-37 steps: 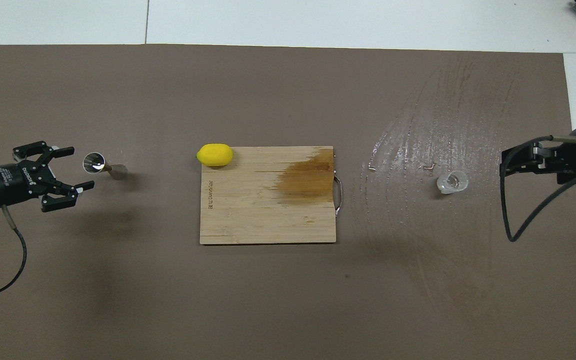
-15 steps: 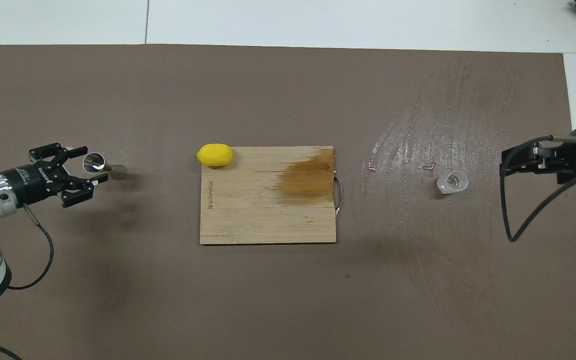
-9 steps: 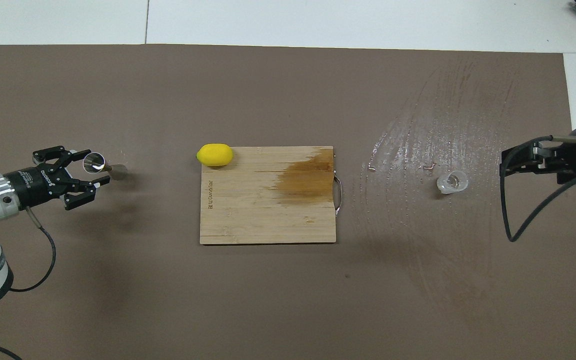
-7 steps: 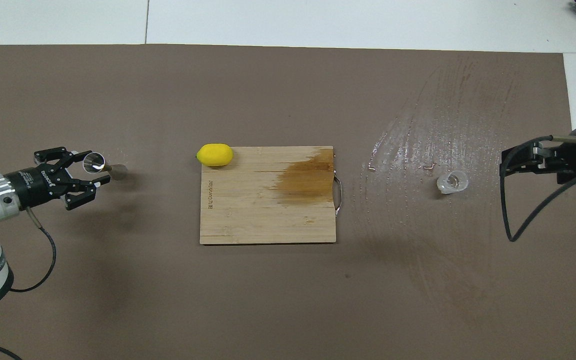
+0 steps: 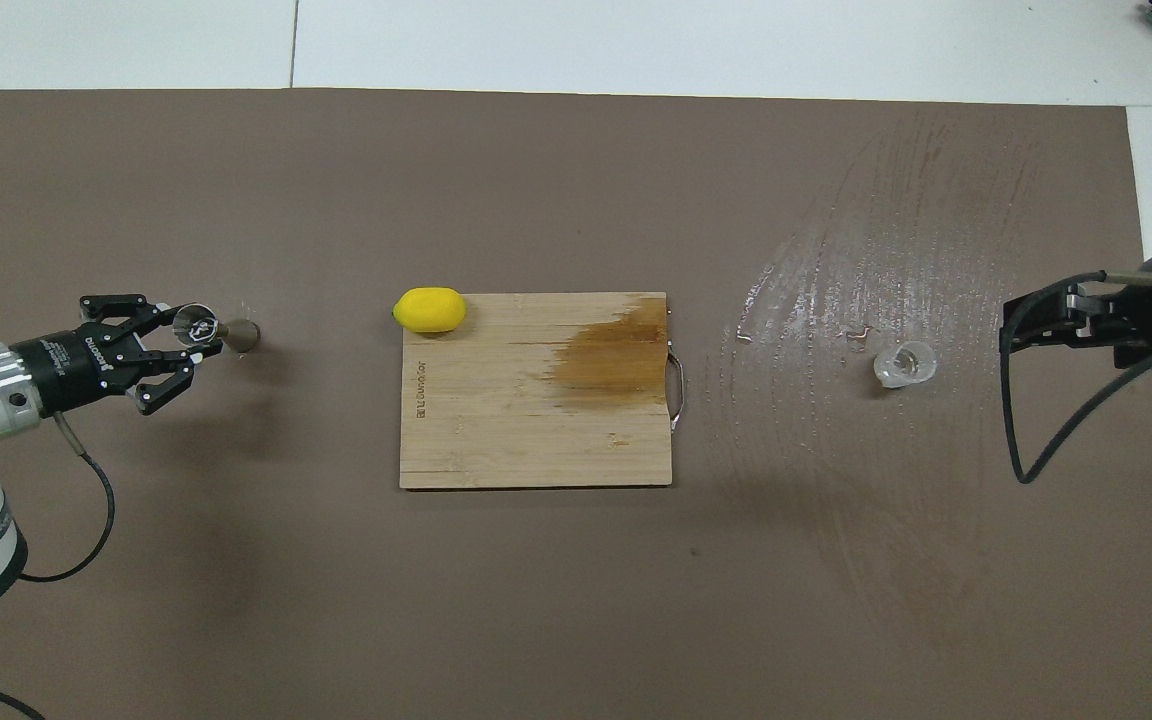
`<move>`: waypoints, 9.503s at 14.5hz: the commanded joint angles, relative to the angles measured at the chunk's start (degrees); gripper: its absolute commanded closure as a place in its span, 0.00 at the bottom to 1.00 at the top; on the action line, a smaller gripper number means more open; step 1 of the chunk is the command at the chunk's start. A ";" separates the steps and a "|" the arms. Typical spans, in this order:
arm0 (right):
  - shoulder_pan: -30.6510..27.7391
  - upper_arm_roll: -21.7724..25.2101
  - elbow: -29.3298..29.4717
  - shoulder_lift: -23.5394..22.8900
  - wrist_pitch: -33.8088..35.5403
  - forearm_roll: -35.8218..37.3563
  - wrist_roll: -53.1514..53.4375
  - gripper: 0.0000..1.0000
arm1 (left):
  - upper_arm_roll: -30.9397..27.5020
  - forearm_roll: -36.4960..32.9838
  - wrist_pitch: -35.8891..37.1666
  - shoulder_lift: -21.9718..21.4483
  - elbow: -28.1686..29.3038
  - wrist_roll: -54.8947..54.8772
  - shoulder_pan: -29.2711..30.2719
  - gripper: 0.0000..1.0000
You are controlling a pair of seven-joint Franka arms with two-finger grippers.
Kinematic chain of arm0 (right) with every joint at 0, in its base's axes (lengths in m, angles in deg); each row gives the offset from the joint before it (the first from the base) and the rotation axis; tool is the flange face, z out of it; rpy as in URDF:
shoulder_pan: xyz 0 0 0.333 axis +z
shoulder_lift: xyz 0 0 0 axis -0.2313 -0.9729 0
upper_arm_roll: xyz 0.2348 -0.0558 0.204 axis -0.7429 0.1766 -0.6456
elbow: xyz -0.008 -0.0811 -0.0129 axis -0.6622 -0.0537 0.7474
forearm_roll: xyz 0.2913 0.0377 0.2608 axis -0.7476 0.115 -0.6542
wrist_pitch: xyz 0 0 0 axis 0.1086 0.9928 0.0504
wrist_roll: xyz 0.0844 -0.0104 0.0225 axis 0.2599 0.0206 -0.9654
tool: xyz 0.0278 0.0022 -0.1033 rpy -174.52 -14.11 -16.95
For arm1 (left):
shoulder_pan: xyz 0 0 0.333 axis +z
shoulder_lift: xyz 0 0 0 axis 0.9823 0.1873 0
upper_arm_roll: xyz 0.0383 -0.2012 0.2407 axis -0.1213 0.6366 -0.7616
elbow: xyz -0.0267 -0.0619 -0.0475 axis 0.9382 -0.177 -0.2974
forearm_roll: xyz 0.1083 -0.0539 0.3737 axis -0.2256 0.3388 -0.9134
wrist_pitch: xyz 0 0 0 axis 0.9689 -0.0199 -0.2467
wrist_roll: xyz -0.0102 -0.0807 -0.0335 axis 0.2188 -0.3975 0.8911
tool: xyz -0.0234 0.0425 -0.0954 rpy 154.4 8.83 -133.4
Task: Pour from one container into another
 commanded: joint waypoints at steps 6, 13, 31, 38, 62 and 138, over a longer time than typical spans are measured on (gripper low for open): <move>-0.72 -0.16 -0.93 0.98 -2.68 -1.16 5.94 0.00 | -0.33 1.55 0.76 1.67 -12.18 17.74 -14.96 1.00; -0.72 -0.25 -0.93 0.98 -2.78 -1.16 10.72 0.00 | -0.24 13.81 -13.37 1.93 -11.58 18.91 -32.89 1.00; -2.65 -0.16 -0.66 0.37 -4.08 -1.51 11.94 0.00 | -0.33 19.74 -30.61 9.05 -11.05 16.01 -49.96 1.00; -4.58 -0.08 -0.84 -4.11 -6.38 -5.00 34.68 0.00 | -0.33 20.27 -32.21 8.80 -11.49 16.27 -50.23 0.00; -17.06 -0.16 -20.09 -16.32 -26.77 -27.42 51.17 0.00 | -0.94 -71.13 -5.87 -3.51 -21.60 15.53 -18.34 0.00; 28.98 -0.43 -2.42 -19.50 -34.50 5.33 94.74 1.00 | 8.11 -66.04 40.38 -6.59 -33.81 -66.52 -4.79 0.00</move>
